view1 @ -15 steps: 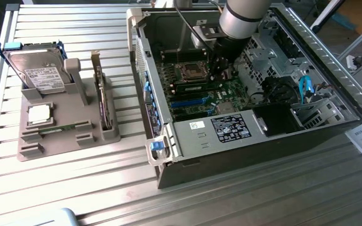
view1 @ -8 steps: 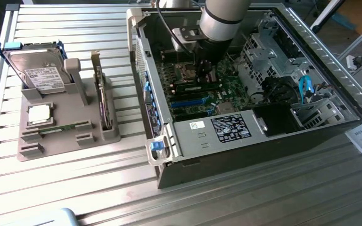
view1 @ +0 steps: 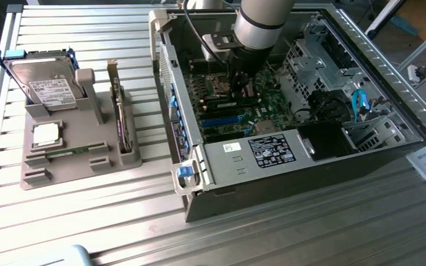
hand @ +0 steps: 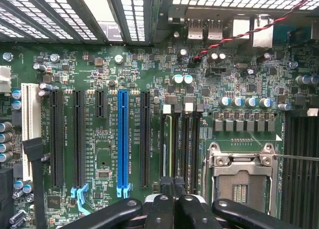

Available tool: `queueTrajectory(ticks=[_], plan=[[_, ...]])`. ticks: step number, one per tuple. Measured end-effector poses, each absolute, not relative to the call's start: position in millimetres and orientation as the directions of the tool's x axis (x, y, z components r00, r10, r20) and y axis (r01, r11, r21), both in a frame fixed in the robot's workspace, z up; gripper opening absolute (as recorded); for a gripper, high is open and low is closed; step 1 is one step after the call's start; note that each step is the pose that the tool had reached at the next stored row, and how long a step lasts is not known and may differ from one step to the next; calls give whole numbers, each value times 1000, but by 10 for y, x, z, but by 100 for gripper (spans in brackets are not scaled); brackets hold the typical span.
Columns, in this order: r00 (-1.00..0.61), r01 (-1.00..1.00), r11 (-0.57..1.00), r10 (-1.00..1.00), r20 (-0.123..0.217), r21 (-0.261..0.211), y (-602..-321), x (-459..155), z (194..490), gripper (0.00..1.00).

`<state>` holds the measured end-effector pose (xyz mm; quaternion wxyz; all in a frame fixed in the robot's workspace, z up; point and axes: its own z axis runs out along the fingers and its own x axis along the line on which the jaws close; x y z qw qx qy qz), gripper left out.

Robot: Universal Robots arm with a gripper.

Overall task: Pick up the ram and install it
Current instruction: 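Press down the ram until it locks into place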

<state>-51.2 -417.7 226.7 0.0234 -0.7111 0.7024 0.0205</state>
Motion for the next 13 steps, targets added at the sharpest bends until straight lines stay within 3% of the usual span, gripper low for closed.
queueTrajectory(ticks=[13], plan=[[12,-1000,-12,-998,-60,-4,-4174,-511,2278,11]])
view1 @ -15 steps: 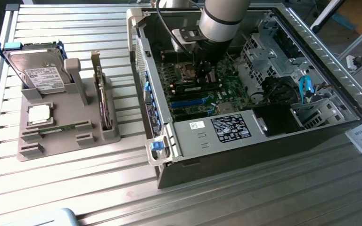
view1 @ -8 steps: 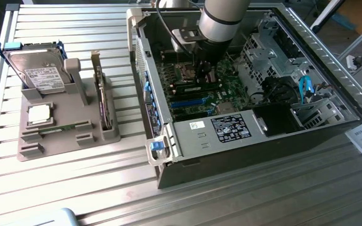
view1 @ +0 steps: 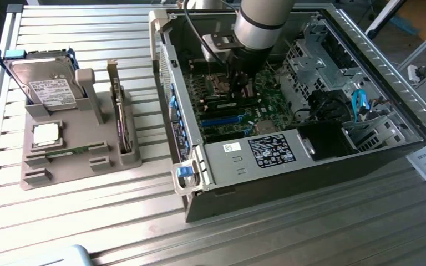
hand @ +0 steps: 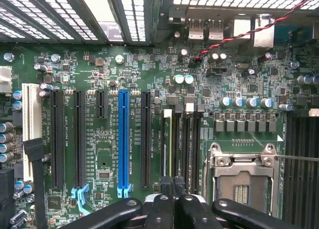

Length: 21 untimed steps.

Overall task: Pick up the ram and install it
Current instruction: 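Press down the ram until it locks into place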

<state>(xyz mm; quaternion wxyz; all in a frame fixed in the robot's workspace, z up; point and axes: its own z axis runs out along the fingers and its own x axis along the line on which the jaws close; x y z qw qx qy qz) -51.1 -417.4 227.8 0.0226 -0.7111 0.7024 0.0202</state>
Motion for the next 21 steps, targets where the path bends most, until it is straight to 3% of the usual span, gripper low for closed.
queueTrajectory(ticks=[15,21], plan=[[12,-1000,-12,-998,-60,-4,-4177,-512,3160,11],[13,-1000,-12,-998,-60,-4,-4176,-511,3210,11]])
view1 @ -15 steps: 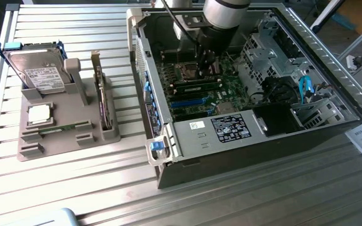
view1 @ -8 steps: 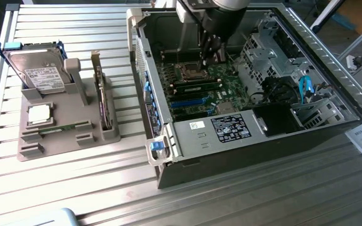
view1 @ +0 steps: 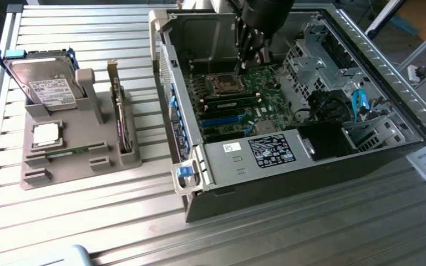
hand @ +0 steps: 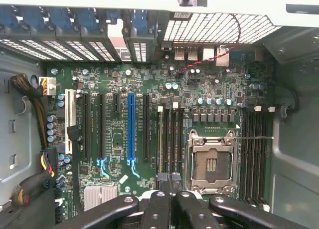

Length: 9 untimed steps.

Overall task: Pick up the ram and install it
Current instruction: 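Press down the ram until it locks into place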

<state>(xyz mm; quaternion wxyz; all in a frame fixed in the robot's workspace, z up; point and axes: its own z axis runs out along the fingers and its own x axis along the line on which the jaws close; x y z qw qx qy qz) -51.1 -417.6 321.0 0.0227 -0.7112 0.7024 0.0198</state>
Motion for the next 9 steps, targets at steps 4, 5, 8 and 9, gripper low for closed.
queueTrajectory(ticks=[4,5,8,9], plan=[[12,-1000,-12,-998,-60,-4,-4176,-511,3210,11],[12,-1000,-12,-998,-60,-5,-4176,-511,3210,11],[13,-1000,-12,-998,-60,-4,-4176,-511,3210,11],[12,-1000,-12,-998,-60,-4,-4176,-511,3210,11]])
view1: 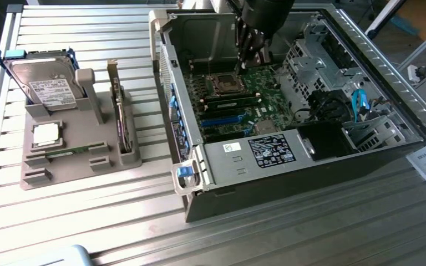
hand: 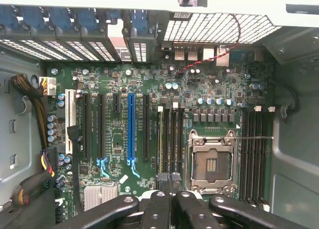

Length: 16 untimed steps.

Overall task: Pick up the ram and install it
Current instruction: 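Press down the ram until it locks into place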

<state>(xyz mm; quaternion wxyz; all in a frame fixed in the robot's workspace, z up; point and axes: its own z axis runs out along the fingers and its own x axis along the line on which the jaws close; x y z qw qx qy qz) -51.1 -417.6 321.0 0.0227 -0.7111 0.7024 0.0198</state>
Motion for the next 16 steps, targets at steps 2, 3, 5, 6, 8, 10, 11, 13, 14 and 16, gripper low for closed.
queueTrajectory(ticks=[2,3,5,6,8,10,11,13,14,16], plan=[[12,-1000,-12,-998,-60,-4,-4176,-511,3210,11],[4,-1000,-3,-998,-60,-5,-4177,-511,3210,11],[-28,-1000,28,-998,-60,-4,-4176,-510,3209,11],[-45,-999,45,-997,-60,-4,-4176,-511,3209,11],[-80,-997,80,-995,-60,-4,-4176,-511,3207,11],[-143,-990,143,-988,-60,-4,-4176,-511,3202,11],[-172,-985,173,-983,-59,-5,-4177,-511,3200,11],[-230,-973,231,-971,-59,-5,-4177,-511,3199,11],[-263,-965,263,-963,-59,-5,-4177,-511,3197,11],[-341,-940,342,-938,-59,-5,-4177,-511,3196,11]])
